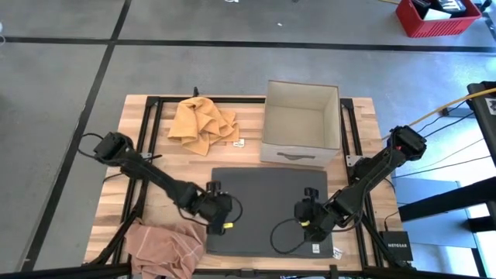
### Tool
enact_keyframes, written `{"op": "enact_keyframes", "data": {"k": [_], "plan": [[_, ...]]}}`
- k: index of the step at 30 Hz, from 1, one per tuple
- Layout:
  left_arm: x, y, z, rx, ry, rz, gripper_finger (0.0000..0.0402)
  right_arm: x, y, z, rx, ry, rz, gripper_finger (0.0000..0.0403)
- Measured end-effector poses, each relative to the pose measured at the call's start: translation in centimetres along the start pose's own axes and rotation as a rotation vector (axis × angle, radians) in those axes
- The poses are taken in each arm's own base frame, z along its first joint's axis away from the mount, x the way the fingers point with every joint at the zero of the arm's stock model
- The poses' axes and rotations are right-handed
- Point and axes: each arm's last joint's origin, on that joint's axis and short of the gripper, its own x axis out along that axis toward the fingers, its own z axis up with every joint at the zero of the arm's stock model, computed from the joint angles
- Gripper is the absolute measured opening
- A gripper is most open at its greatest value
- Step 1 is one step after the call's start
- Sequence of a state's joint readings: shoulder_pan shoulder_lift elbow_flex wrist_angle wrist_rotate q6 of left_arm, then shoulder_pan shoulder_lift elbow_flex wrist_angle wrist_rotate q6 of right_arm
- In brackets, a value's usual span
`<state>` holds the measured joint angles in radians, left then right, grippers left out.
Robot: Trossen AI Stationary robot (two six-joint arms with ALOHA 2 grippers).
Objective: Fold towel
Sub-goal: Fold the gray towel
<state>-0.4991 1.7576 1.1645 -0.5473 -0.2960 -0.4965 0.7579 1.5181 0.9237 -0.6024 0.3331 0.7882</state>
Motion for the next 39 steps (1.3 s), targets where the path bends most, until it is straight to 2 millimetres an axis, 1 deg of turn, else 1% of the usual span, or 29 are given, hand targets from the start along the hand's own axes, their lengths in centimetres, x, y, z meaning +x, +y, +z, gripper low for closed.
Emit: {"op": "enact_keyframes", "data": {"k": [3, 6, 8, 12, 15, 18, 22, 28, 31, 36, 39], "plan": [[1.3, 1.0, -0.3, 0.025, 0.09, 0.011, 0.022, 0.1, -0.5, -0.2, -0.017, 0.032, -0.04, 0.0178], [2.5, 1.8, -1.1, 0.057, 0.202, 0.06, 0.0241, 0.0, -1.2, -0.6, 0.02, 0.116, -0.062, 0.0198], [3.1, 2.1, -1.5, 0.072, 0.254, 0.07, 0.0246, -0.1, -1.4, -0.9, 0.043, 0.163, -0.077, 0.0218], [4.0, 2.0, -1.6, 0.08, 0.271, 0.051, 0.0246, -0.2, -1.6, -1.3, 0.06, 0.24, -0.068, 0.0261], [4.5, 2.2, -1.7, 0.048, 0.302, 0.038, 0.0243, -0.2, -1.6, -1.5, 0.064, 0.283, -0.043, 0.0281], [4.7, 2.2, -2.0, 0.019, 0.325, 0.006, 0.0242, -0.3, -1.6, -1.7, 0.064, 0.319, -0.034, 0.0283], [4.6, 2.3, -2.3, -0.003, 0.351, 0.018, 0.0242, -0.5, -1.6, -2.2, 0.041, 0.351, -0.058, 0.0278], [4.5, 1.9, -2.6, 0.014, 0.363, 0.019, 0.0241, -1.2, -1.8, -3.7, 0.01, 0.456, -0.114, 0.0282], [4.5, 1.9, -2.6, 0.011, 0.362, 0.019, 0.0241, -1.2, -1.8, -3.7, -0.013, 0.437, -0.13, 0.0288], [4.5, 1.9, -2.7, 0.011, 0.363, 0.019, 0.0241, 0.2, -2.6, -4.4, -0.035, 0.423, -0.131, 0.0286], [4.6, 1.9, -2.7, 0.012, 0.364, 0.018, 0.0241, 1.2, -3.2, -4.9, -0.019, 0.417, -0.11, 0.0281]]}}
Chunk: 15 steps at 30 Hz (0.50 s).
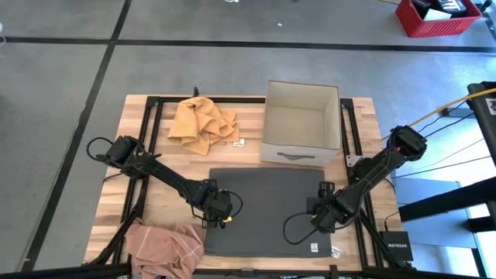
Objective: Fold towel
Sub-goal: Fold the gray towel
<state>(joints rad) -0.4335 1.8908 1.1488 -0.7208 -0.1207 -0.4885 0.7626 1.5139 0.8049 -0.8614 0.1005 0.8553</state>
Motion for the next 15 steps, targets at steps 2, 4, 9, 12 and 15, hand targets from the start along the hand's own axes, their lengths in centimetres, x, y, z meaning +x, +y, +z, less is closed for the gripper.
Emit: {"op": "enact_keyframes", "data": {"k": [2, 4, 9, 12, 15], "plan": [[0.0, 0.0, 0.0, 0.005, 0.0, 0.0, 0.0241, 0.6, -0.1, 0.0, 0.001, -0.01, 0.02, 0.028], [0.0, 0.0, 0.0, 0.016, 0.0, -0.001, 0.0241, 1.2, -0.3, -0.1, -0.004, -0.017, 0.032, 0.028], [0.0, 0.0, 0.0, 0.018, 0.0, -0.002, 0.0241, 2.6, -0.9, -0.9, -0.003, -0.009, 0.044, 0.028], [0.1, 0.0, 0.0, 0.018, 0.0, -0.002, 0.0241, 3.0, -1.0, -1.1, -0.002, -0.018, 0.058, 0.028], [0.1, 0.0, 0.0, 0.017, 0.0, -0.002, 0.0241, 3.1, -1.0, -1.1, -0.008, -0.021, 0.06, 0.028]]}}
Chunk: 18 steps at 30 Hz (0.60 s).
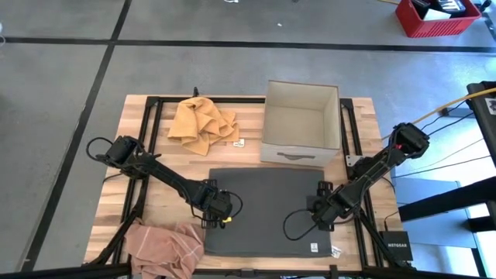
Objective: Fold towel
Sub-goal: Fold the gray towel
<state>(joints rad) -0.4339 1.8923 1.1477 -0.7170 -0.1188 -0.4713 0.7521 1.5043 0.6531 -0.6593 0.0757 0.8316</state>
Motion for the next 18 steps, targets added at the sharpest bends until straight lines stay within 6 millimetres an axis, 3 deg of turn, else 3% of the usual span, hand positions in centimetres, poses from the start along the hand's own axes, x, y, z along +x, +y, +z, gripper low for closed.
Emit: {"op": "enact_keyframes", "data": {"k": [5, 8, 18], "plan": [[0.01, 0.01, 0.01, -0.003, -0.003, 0.005, 0.0241, 0.03, -0.07, -0.07, -0.001, 0.007, -0.006, 0.0277], [0.23, 0.05, -0.16, -0.008, -0.006, 0.005, 0.0228, 0.07, -0.04, -0.06, -0.001, 0.009, -0.004, 0.0255], [0.85, 0.3, -0.89, -0.019, 0.005, 0.015, 0.0098, 0.11, 0.12, 0.05, 0.017, -0.009, 0.007, 0.0085]]}}
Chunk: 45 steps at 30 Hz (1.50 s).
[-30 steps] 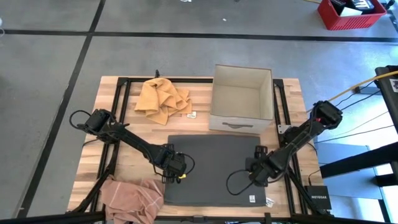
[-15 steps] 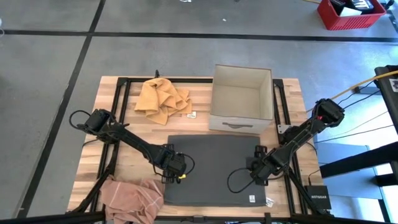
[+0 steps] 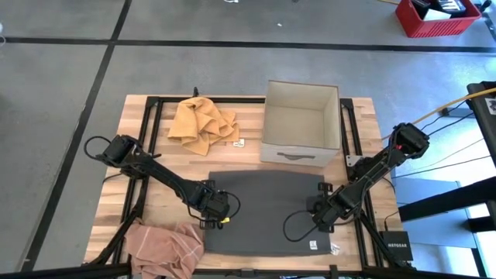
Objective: Fold towel
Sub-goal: Fold the gray towel
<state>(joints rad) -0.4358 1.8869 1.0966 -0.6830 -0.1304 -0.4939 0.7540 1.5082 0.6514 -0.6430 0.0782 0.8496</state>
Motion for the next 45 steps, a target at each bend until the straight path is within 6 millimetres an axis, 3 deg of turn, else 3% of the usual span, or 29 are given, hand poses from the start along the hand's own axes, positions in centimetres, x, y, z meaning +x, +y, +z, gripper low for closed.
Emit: {"op": "enact_keyframes", "data": {"k": [5, 9, 15, 26, 37, 45], "plan": [[0.0, 0.1, -0.1, -0.004, 0.001, 0.019, 0.0038, 0.0, 0.1, 0.0, 0.031, -0.01, 0.007, 0.0014], [0.0, 0.2, -0.1, -0.003, 0.0, 0.03, 0.0006, 0.0, 0.5, -0.5, 0.004, -0.019, -0.005, 0.0012], [-0.8, 0.2, -0.3, 0.002, -0.013, 0.04, 0.0003, -0.5, 1.1, -1.2, 0.003, -0.037, -0.056, 0.0005], [-7.9, 0.3, -0.1, 0.0, -0.139, 0.094, 0.0002, -6.5, 3.5, -0.1, -0.046, -0.082, -0.186, 0.0003], [-15.1, 2.1, -0.2, -0.046, -0.262, 0.336, 0.0001, -13.9, 2.8, 0.9, 0.001, -0.198, -0.451, 0.0002], [-17.3, 3.2, -0.8, -0.081, -0.311, 0.486, 0.0001, -15.4, 2.5, 1.3, 0.026, -0.314, -0.499, 0.0001]]}}
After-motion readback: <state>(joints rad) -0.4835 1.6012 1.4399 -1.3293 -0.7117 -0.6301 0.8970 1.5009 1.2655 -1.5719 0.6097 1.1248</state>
